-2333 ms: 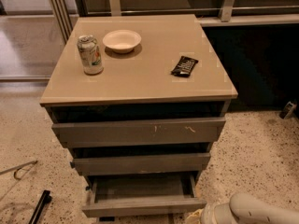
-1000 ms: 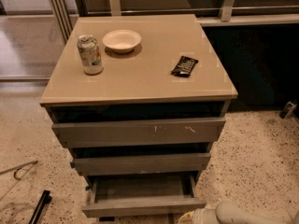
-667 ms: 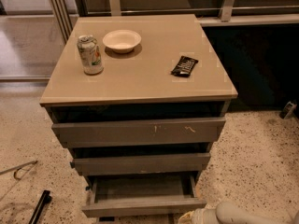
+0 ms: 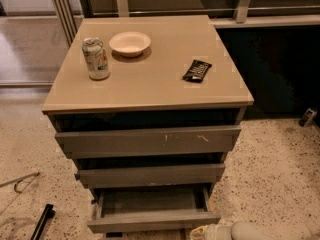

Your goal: Close bottom drawer

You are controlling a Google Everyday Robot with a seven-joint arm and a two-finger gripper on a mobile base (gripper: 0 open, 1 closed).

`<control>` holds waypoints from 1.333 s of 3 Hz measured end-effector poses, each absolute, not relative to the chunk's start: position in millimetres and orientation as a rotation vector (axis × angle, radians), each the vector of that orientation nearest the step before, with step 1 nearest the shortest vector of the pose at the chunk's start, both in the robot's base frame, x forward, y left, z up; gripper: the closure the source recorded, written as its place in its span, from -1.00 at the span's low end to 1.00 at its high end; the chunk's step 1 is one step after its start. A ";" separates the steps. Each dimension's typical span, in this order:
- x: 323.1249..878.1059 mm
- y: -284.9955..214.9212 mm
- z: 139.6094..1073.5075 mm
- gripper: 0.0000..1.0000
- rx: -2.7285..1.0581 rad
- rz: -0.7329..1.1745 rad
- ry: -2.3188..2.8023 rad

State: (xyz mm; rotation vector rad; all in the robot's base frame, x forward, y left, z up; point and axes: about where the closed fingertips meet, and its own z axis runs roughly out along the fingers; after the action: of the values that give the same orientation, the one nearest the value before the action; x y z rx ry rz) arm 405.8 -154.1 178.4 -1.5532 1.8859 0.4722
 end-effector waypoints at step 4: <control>459.0 -145.6 166.7 1.00 -1.512 0.331 1.718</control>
Offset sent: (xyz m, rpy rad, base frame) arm 0.0495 0.0041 -0.0078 0.0239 -0.1957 0.0017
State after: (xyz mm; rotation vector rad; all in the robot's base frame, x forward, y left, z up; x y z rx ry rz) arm 459.0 -145.6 166.7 -1.5122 1.7178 0.3308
